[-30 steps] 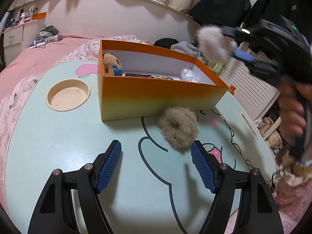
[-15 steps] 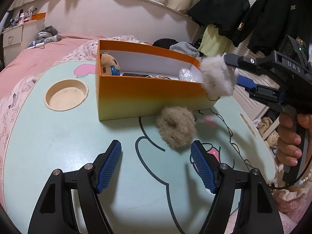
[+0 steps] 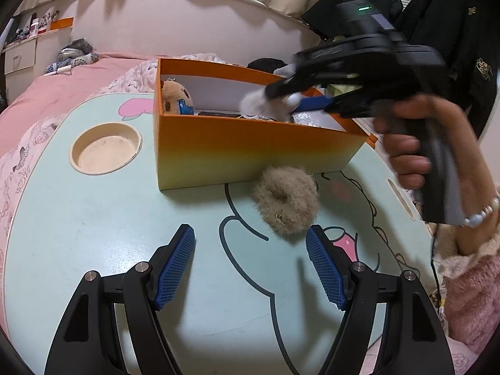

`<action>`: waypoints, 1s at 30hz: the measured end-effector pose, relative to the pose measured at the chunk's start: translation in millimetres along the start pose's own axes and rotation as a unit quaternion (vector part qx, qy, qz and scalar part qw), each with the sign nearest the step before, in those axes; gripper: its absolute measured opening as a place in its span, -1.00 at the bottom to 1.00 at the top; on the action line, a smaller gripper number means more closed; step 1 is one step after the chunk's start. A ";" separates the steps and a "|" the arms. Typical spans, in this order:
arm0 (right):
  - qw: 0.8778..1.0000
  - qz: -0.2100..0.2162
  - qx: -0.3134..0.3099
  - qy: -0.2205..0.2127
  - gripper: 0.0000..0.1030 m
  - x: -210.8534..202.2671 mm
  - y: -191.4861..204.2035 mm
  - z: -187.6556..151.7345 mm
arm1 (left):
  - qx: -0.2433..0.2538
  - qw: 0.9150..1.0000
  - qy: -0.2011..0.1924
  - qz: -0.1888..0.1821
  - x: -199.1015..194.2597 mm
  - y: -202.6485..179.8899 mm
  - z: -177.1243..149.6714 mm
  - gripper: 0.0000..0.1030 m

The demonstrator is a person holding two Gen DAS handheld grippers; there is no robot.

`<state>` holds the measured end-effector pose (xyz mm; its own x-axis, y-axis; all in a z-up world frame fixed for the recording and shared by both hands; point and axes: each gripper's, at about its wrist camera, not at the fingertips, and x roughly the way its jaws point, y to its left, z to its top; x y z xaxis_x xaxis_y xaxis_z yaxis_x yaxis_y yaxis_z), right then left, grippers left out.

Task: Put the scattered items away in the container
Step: 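Carry the white figurine out of the box onto the table, right tool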

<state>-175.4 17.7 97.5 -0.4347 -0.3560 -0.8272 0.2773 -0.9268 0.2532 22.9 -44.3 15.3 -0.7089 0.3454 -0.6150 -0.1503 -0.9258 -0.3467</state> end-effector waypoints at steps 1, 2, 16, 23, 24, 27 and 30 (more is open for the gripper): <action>1.000 -0.003 0.004 0.009 -0.19 6.4 -1.6 1.1 | 0.000 1.000 0.000 0.000 0.0 -0.1 -0.1 0.44; 1.000 -0.003 0.009 0.019 -0.18 12.5 -3.8 0.7 | 0.000 1.000 0.000 0.001 -0.1 -0.2 -0.3 0.44; 0.989 0.062 0.131 0.012 -0.14 12.8 -36.8 -1.0 | 0.008 1.000 -0.001 0.002 -0.2 -4.2 -1.1 0.44; 0.992 0.059 0.110 -0.003 -0.23 6.1 -28.8 -2.0 | 0.006 1.000 -0.001 0.002 0.6 -3.2 1.2 0.44; 0.992 0.063 0.109 -0.016 -0.23 0.1 -29.0 -2.4 | 0.006 1.000 -0.001 0.002 0.7 -3.2 1.1 0.44; 0.989 0.080 0.099 -0.075 -0.23 -34.8 -24.8 -5.7 | 0.006 1.000 -0.001 0.002 0.5 -3.2 0.7 0.44; 0.983 0.096 0.074 -0.138 -0.23 -78.3 -18.3 -17.2 | 0.007 1.000 -0.001 0.002 0.2 -2.6 0.8 0.44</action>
<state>-131.6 64.6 149.0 -0.6077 -0.5266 -0.5944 0.2593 -0.8391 0.4783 22.6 -42.0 16.7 -0.7112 0.3420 -0.6142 -0.1573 -0.9290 -0.3351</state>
